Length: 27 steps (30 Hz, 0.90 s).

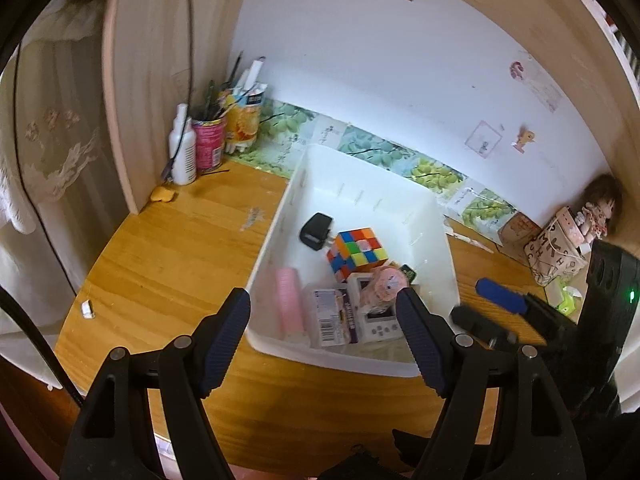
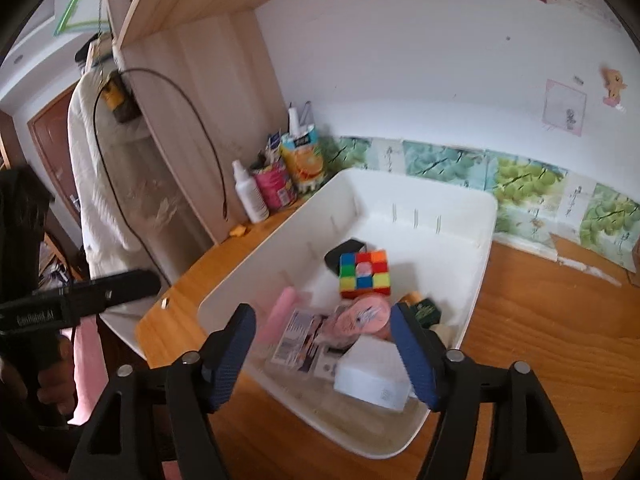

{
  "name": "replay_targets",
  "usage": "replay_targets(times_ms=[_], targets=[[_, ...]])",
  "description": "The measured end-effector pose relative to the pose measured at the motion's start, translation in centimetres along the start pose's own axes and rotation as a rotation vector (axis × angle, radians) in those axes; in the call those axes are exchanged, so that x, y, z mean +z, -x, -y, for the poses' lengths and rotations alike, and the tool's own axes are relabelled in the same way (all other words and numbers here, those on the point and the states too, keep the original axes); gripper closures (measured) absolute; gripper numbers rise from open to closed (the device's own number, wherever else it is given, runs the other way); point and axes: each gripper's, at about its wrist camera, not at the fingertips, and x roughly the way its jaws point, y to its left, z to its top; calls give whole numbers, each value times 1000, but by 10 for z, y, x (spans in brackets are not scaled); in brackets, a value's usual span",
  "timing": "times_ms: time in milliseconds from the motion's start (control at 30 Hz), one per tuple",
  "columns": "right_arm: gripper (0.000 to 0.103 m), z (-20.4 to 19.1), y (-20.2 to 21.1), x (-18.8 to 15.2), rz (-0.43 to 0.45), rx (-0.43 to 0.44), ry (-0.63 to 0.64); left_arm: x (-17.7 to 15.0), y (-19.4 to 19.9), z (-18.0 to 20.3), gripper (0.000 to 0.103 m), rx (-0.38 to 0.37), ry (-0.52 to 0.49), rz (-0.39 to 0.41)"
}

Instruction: Organize rigid objects

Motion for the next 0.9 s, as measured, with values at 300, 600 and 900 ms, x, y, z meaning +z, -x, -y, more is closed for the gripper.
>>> replay_targets(times_ms=[300, 600, 900], targets=[[19, 14, 33, -22, -5, -80, -83, -10, -2, 59, 25, 5, -29, -36], [0, 59, 124, -48, -20, -234, -278, -38, 5, 130, 25, 125, -102, -62], [0, 59, 175, -80, -106, -347, -400, -57, 29, 155, 1, 213, -159, -78]])
